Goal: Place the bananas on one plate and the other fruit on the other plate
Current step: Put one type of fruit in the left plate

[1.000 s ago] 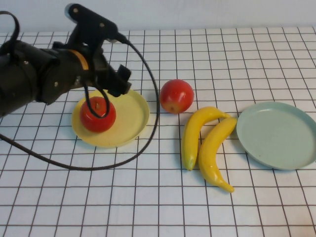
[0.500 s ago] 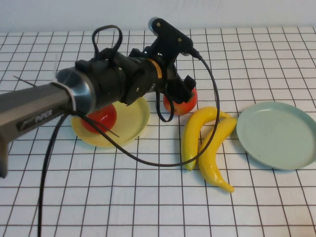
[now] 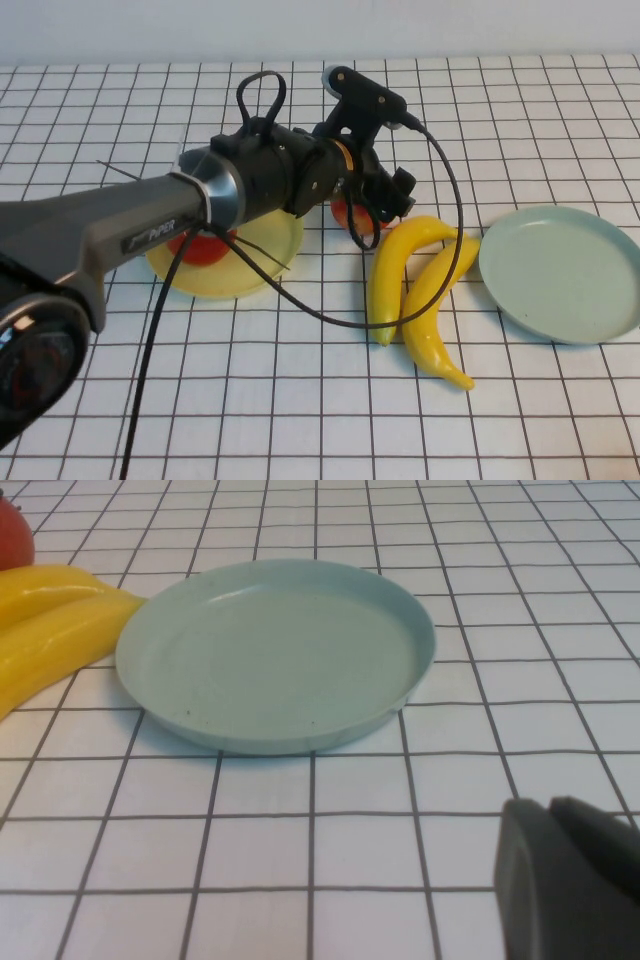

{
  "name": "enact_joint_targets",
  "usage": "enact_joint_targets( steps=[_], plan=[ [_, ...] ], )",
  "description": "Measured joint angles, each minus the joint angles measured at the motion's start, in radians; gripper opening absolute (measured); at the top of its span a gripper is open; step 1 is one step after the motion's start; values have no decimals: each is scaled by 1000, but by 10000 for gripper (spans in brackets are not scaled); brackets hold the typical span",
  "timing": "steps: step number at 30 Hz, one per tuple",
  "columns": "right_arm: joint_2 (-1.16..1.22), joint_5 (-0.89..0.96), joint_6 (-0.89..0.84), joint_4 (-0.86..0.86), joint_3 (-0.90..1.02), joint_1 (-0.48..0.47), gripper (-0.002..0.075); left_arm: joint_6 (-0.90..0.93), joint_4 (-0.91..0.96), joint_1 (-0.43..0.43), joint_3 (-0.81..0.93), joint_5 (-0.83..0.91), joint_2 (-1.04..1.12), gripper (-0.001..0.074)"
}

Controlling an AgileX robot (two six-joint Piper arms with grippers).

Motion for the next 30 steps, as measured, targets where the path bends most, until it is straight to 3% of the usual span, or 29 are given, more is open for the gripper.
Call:
enact_joint_targets(
  steps=[24, 30],
  plan=[
    [0, 0, 0, 0, 0, 0, -16, 11, -3, 0, -5, 53, 24, 667],
    [0, 0, 0, 0, 0, 0, -16, 11, -3, 2, -5, 82, 15, 577]
  ],
)
